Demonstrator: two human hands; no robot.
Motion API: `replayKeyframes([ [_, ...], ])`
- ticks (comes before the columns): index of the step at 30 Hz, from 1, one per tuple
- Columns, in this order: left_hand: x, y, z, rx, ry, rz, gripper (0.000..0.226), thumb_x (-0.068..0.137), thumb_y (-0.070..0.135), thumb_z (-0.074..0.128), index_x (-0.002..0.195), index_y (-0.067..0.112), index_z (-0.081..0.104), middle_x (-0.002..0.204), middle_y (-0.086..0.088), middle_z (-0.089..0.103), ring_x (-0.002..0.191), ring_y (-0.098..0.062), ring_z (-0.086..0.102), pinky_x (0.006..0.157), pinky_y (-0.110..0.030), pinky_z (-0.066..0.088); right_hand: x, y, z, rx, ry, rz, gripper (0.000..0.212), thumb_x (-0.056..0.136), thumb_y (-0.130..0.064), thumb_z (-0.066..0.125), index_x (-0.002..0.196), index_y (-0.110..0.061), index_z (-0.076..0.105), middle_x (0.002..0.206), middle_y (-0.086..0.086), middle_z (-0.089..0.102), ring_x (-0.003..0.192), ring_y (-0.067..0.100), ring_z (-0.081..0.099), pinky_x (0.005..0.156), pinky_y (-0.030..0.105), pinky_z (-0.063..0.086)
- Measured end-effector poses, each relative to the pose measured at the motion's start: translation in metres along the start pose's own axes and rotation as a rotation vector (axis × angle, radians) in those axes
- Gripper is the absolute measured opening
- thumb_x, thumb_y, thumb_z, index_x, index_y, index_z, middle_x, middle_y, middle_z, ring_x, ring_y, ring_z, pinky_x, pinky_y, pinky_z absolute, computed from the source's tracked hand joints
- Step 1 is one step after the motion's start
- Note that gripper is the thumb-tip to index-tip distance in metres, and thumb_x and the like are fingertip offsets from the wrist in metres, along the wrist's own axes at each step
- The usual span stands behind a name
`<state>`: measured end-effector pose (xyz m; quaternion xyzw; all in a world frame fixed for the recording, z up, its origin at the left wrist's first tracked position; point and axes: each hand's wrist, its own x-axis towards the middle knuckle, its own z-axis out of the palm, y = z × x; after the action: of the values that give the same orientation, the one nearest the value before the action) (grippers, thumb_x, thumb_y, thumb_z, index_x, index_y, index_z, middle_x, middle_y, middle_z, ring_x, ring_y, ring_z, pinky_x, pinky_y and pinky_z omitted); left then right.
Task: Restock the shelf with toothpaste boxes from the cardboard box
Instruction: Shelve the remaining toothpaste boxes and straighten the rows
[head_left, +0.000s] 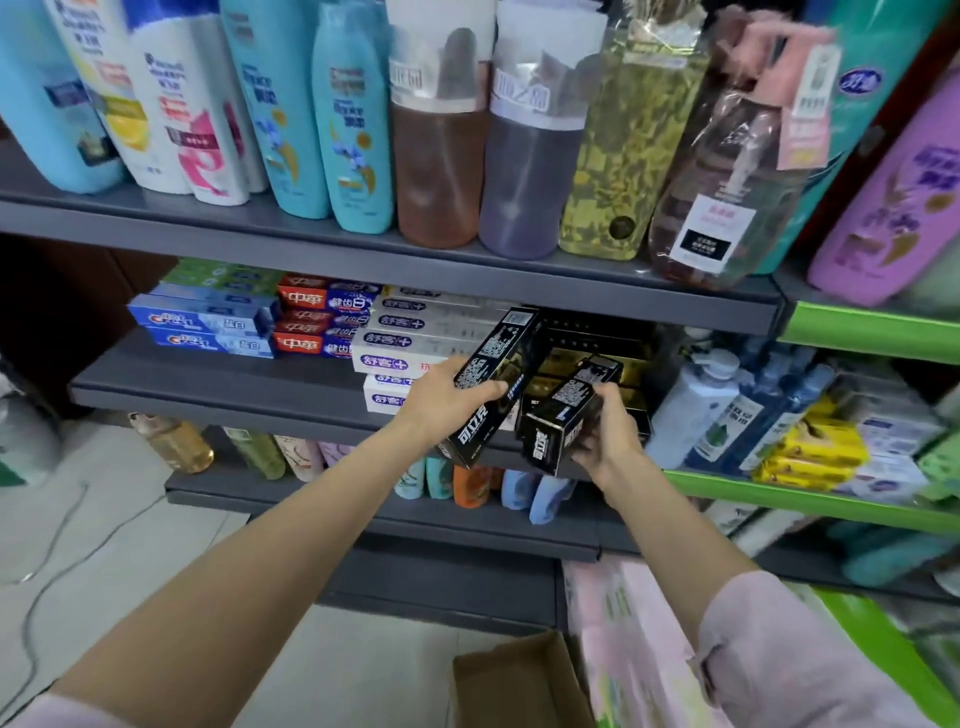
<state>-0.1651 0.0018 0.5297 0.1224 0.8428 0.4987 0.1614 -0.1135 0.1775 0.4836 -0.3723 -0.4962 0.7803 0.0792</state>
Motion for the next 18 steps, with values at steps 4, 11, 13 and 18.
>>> replayKeyframes([
  [4,0.024,0.001,0.002,0.001,-0.03,-0.026,0.046,0.087,0.035,0.065,0.128,0.022,0.052,0.116,0.005,0.059,0.1,-0.013,0.055,0.086,-0.024,0.041,0.014,-0.007,0.002,0.007,0.026,0.003,0.035,0.086,-0.032,0.06,0.112,-0.01,0.055,0.105,0.012,0.065,0.088,0.023,0.064,0.068,0.036,0.054],
  [11,0.046,0.007,0.017,-0.05,-0.098,-0.057,0.049,0.09,0.034,0.061,0.133,0.015,0.047,0.112,0.007,0.05,0.106,-0.01,0.047,0.086,-0.021,0.034,0.022,-0.016,0.005,-0.151,-0.023,-0.039,0.039,0.076,-0.034,0.077,0.099,-0.013,0.053,0.092,0.01,0.068,0.083,0.025,0.068,0.077,0.04,0.056],
  [13,0.05,0.005,0.02,-0.032,-0.061,-0.071,0.062,0.089,0.038,0.061,0.141,0.013,0.038,0.133,0.002,0.049,0.123,-0.017,0.045,0.097,-0.026,0.034,0.024,-0.017,0.005,-0.221,-0.029,-0.101,0.035,0.081,-0.028,0.073,0.104,-0.008,0.056,0.096,0.011,0.069,0.083,0.022,0.067,0.075,0.035,0.055],
  [18,0.058,0.004,0.021,-0.047,0.013,-0.123,0.079,0.088,0.045,0.06,0.149,0.012,0.023,0.153,-0.009,0.031,0.14,-0.027,0.031,0.111,-0.035,0.029,0.03,-0.028,-0.001,-0.815,0.017,-0.327,0.055,0.084,-0.022,0.067,0.13,-0.006,0.041,0.126,0.01,0.057,0.107,0.026,0.057,0.084,0.029,0.045],
])
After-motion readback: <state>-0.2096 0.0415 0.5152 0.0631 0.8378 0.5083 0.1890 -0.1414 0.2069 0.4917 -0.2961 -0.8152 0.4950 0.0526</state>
